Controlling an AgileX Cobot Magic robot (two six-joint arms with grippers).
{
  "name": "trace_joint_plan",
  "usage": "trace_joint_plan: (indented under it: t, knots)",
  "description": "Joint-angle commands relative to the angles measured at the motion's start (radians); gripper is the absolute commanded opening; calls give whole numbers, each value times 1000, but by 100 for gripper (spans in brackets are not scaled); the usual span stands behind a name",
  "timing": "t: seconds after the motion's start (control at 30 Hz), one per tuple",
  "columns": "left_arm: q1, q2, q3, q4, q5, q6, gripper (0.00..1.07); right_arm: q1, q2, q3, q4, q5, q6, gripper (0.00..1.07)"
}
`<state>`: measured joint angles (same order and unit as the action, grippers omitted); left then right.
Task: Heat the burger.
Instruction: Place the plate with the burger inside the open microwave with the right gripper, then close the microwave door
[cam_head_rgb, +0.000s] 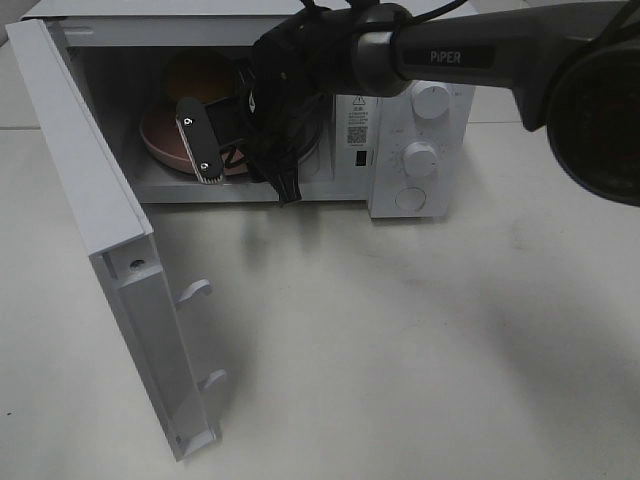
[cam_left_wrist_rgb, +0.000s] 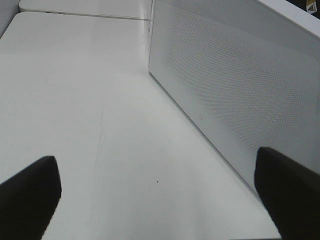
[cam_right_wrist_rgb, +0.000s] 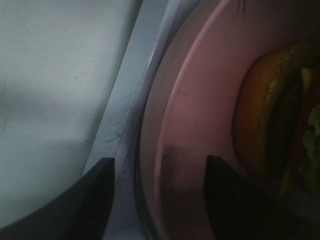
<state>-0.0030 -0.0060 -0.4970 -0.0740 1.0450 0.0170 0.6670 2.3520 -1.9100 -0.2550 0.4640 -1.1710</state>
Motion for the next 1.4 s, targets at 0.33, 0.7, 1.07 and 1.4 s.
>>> trace_joint_plan:
  t: [0.33, 0.7, 1.07, 1.4]
  knots:
    - [5, -24, 2, -8, -9, 3, 98, -3, -165, 278, 3, -215, 61, 73]
    - [5, -24, 2, -8, -9, 3, 98, -13, -315, 493, -9, -241, 63, 80]
    - [5, -24, 2, -8, -9, 3, 98, -26, -491, 722, -27, -260, 113, 76]
    - [5, -24, 2, -8, -9, 3, 98, -26, -664, 893, -27, -250, 275, 76]
